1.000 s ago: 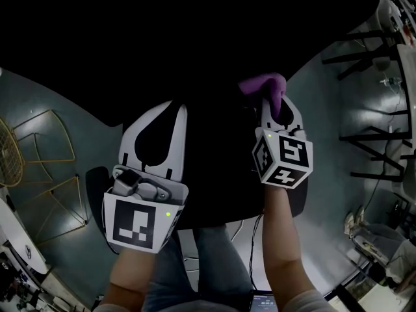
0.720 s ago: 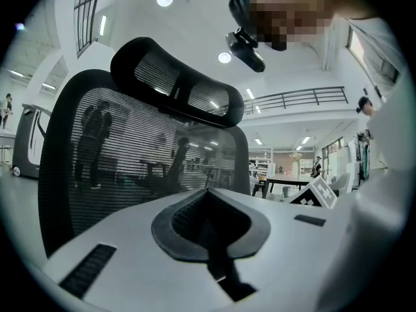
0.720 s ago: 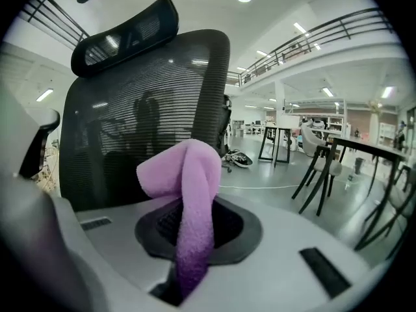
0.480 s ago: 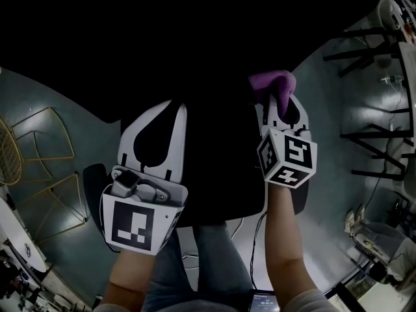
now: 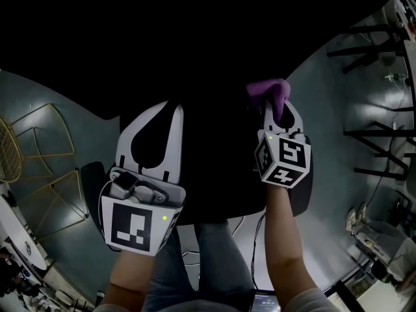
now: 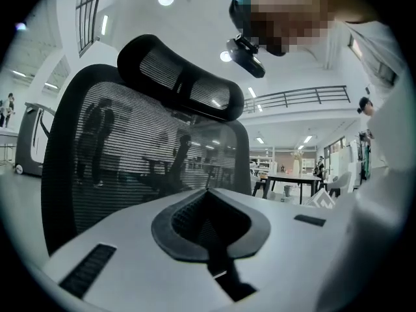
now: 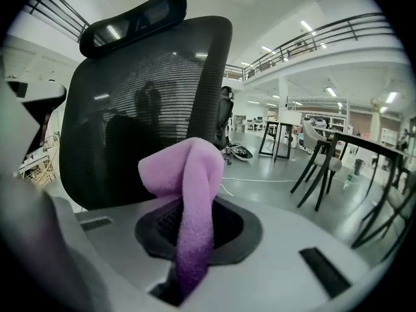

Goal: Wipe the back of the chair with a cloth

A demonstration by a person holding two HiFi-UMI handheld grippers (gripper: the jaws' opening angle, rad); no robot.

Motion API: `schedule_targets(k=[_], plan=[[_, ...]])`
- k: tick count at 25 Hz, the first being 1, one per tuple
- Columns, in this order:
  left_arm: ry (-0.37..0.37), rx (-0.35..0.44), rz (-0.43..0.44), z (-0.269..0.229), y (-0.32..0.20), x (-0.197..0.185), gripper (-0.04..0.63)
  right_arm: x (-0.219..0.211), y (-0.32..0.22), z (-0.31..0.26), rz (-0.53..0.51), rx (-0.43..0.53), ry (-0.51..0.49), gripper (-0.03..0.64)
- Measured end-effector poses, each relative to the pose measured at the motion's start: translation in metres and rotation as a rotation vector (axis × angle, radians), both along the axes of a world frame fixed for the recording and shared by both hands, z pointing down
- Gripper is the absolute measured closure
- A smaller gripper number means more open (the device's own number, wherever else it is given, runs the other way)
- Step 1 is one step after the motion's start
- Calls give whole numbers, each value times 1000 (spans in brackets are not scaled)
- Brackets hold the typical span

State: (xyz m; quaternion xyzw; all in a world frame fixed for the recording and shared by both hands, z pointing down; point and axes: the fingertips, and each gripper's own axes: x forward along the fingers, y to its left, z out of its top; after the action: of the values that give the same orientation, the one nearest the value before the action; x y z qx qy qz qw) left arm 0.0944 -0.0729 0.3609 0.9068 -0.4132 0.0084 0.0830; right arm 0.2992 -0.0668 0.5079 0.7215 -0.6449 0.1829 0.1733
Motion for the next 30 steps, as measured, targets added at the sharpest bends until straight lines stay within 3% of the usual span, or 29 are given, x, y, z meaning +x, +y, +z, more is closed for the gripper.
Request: schedule_targets(k=[12, 30], plan=[[-14, 3, -40, 5, 0, -26, 583, -9, -1, 1, 31, 4, 18, 565], [-6, 24, -100, -6, -4, -89, 583, -108, -30, 1, -94, 3, 8, 565]])
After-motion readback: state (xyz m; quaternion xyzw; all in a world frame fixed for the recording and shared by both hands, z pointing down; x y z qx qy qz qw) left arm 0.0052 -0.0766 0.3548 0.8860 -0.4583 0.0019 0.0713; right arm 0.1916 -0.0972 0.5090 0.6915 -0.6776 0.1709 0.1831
